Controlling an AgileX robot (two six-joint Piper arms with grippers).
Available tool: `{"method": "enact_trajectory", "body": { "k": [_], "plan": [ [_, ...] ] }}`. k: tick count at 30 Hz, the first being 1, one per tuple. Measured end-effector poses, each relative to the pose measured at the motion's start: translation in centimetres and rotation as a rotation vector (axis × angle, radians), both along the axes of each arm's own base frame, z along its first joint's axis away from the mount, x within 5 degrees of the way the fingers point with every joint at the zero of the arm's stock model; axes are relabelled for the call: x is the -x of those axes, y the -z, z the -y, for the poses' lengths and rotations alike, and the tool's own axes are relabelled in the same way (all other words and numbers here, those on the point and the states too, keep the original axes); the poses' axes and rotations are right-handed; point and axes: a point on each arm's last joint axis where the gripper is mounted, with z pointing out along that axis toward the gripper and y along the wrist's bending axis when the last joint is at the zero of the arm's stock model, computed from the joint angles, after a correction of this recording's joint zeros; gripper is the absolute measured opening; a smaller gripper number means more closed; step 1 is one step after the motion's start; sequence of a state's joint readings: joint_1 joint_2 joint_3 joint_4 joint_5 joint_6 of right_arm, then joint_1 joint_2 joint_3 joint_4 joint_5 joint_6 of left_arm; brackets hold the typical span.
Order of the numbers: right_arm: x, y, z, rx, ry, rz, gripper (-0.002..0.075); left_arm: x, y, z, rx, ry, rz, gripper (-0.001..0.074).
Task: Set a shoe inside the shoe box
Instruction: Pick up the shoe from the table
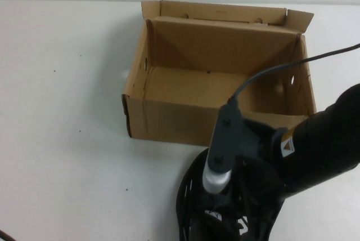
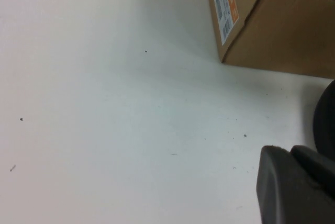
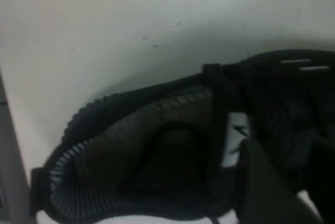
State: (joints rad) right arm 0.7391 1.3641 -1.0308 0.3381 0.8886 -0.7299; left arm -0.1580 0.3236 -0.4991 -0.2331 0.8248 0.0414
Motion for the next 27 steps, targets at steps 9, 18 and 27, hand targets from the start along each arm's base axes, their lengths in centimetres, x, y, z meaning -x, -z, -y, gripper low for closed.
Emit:
{"method": "enact_trajectory", "body": {
  "k": [9, 18, 27],
  "plan": [
    [1.4, 1.2, -2.3, 0.03, -0.086, -0.006, 0.0421, 0.0, 0.0, 0.0, 0.0, 0.0, -0.002, 0.0],
    [-0.5, 3.8, -3.8, 0.082, -0.083, 0.058, 0.0407, 0.0, 0.0, 0.0, 0.001, 0.0, -0.003, 0.0],
    [-1.5, 6.2, -4.4, 0.157, -0.101, 0.056, 0.0227, 0.1, 0.1, 0.0, -0.003, 0.003, -0.012, 0.0]
  ]
}}
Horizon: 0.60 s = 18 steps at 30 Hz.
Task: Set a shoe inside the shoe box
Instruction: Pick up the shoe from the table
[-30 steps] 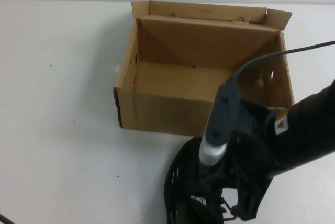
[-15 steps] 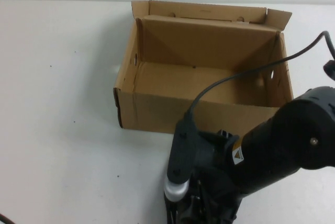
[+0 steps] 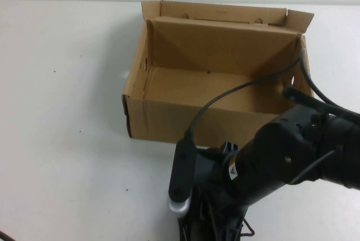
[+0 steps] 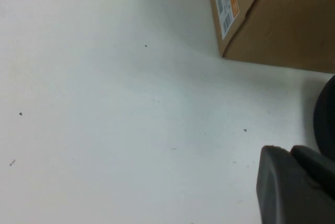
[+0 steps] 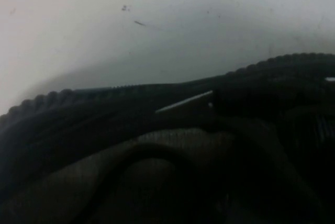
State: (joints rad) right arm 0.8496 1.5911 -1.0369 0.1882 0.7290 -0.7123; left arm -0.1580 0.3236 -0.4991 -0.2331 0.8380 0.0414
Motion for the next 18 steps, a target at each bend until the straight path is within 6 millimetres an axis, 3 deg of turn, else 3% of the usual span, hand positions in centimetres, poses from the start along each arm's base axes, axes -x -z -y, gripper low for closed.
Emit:
{"method": "enact_trajectory", "body": {
  "k": [3, 6, 12, 18],
  "plan": [
    [0.0, 0.0, 0.0, -0.001, 0.0, 0.001, 0.009, 0.0, 0.1, 0.0, -0.009, 0.008, -0.004, 0.0],
    [0.0, 0.0, 0.0, 0.004, -0.002, 0.001, 0.0032, 0.1, 0.1, 0.1, -0.022, 0.023, -0.012, 0.0],
    [0.2, -0.5, 0.2, -0.003, 0.005, -0.006, 0.002, 0.2, 0.2, 0.2, -0.039, 0.053, -0.014, 0.0],
    [0.5, -3.3, -0.6, -0.062, 0.023, -0.08, 0.0017, 0.6, -0.3, 1.6, -0.002, 0.224, 0.046, 0.0002]
  ]
}}
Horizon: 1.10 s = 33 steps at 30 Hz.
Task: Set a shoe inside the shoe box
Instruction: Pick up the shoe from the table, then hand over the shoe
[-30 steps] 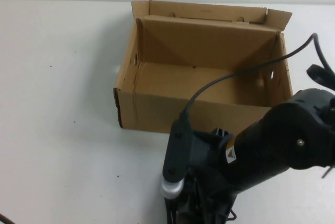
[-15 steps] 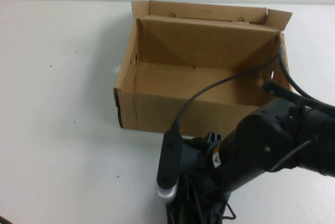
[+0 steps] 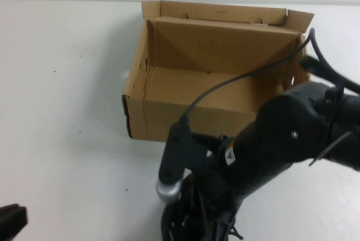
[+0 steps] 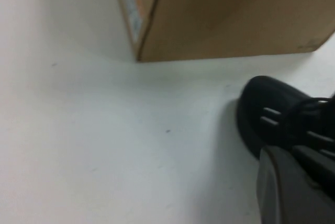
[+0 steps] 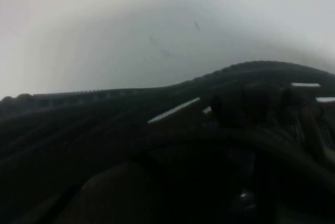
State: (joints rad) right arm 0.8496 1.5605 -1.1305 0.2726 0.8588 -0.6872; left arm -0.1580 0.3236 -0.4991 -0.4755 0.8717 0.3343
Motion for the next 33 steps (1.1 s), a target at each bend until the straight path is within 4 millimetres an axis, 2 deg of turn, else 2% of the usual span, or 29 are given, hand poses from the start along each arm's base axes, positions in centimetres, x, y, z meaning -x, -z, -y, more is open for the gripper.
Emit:
{"method": "enact_trajectory", "body": {
  "k": [4, 7, 13, 15, 22, 28, 33],
  "plan": [
    [-0.2, -2.5, -0.9, -0.073, 0.052, -0.04, 0.0016, 0.3, -0.7, 1.0, 0.073, 0.114, 0.053, 0.0022],
    [-0.7, -4.3, -1.5, -0.141, 0.137, -0.047, 0.0016, 0.5, -1.4, 1.7, 0.135, 0.184, 0.112, 0.0102],
    [-1.7, -6.9, -2.4, -0.288, 0.303, -0.044, 0.0016, 0.6, -2.1, 2.1, 0.134, 0.258, 0.221, 0.0437],
    [-2.0, -7.6, -2.7, -0.337, 0.344, -0.036, 0.0016, 0.6, -2.2, 2.1, 0.1, 0.279, 0.256, 0.0498],
    [-2.5, -9.2, -3.2, -0.444, 0.384, -0.01, 0.0016, 0.7, -2.9, 2.1, -0.047, 0.356, 0.343, 0.0539],
    [-2.6, -10.6, -3.5, -0.513, 0.396, -0.022, 0.0015, -0.1, -5.3, 2.1, -0.148, 0.387, 0.376, 0.0542],
    [-3.3, -10.9, -4.2, -0.547, 0.424, -0.025, 0.0015, -1.3, -6.7, 2.4, -0.184, 0.431, 0.364, 0.0543]
  ]
}}
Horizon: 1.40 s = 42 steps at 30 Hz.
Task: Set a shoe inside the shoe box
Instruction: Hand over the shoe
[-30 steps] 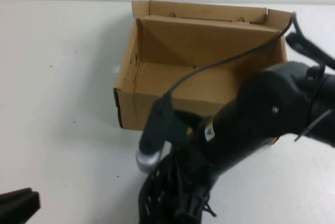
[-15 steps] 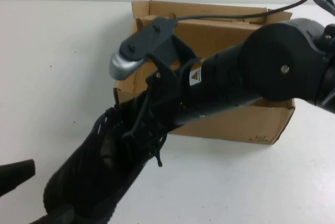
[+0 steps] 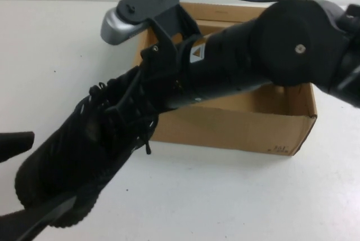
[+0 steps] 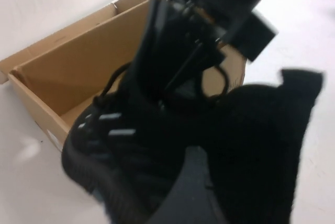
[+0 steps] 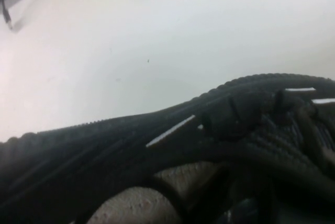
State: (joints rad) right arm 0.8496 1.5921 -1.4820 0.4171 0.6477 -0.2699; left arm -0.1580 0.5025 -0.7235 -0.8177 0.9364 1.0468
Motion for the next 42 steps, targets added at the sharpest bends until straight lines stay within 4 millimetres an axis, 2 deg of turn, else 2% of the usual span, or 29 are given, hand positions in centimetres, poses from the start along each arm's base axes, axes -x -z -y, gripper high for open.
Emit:
{"method": "enact_trajectory", "body": {
  "k": [7, 15, 20, 21, 23, 25, 27, 29, 32, 35, 37, 40, 42],
  "plan": [
    [-1.9, 0.0, -2.5, 0.002, -0.005, -0.045, 0.0015, -1.1, -1.1, 0.1, -0.053, 0.009, 0.002, 0.0544],
    [-2.7, -1.5, -3.9, 0.014, -0.047, -0.081, 0.0015, -3.8, 0.1, -0.5, -0.135, -0.1, -0.092, 0.0544],
    [-2.6, -1.3, -4.1, 0.039, -0.062, -0.102, 0.0015, -5.5, 0.6, -0.4, -0.131, -0.128, -0.138, 0.054],
    [-2.6, -1.2, -4.0, 0.046, -0.064, -0.108, 0.0015, -5.9, 0.8, -0.4, -0.134, -0.127, -0.152, 0.0524],
    [-2.6, -1.0, -4.0, 0.066, -0.07, -0.114, 0.0015, -6.4, 1.2, -0.2, -0.137, -0.122, -0.184, 0.0442],
    [-2.6, -1.0, -3.8, 0.082, -0.073, -0.114, 0.0015, -6.7, 1.4, -0.1, -0.131, -0.109, -0.211, 0.0252],
    [-2.5, -0.8, -3.7, 0.102, -0.078, -0.115, 0.0015, -6.8, 1.5, 0.1, -0.139, -0.087, -0.206, 0.0126],
    [-2.5, -0.8, -3.6, 0.118, -0.081, -0.118, 0.0015, -6.9, 1.4, 0.2, -0.134, -0.074, -0.198, 0.0071],
    [-2.5, -0.7, -3.6, 0.128, -0.09, -0.11, 0.002, -6.8, 1.4, 0.3, -0.128, -0.061, -0.192, 0.0066],
    [-2.5, -0.8, -3.5, 0.135, -0.11, -0.085, 0.0075, -6.8, 1.4, 0.3, -0.13, -0.053, -0.193, 0.0066],
    [-2.2, -1.5, -3.4, 0.118, -0.133, -0.056, 0.0167, -6.7, 1.4, 0.4, -0.126, -0.037, -0.196, 0.0066],
    [-1.5, -3.4, -2.9, 0.078, -0.169, 0.007, 0.0353, -6.4, 1.4, 0.8, -0.122, 0.017, -0.203, 0.0064],
    [-0.9, -5.0, -2.2, 0.056, -0.186, 0.062, 0.0423, -6.2, 1.4, 1.0, -0.122, 0.06, -0.199, 0.0062]
  ]
}}
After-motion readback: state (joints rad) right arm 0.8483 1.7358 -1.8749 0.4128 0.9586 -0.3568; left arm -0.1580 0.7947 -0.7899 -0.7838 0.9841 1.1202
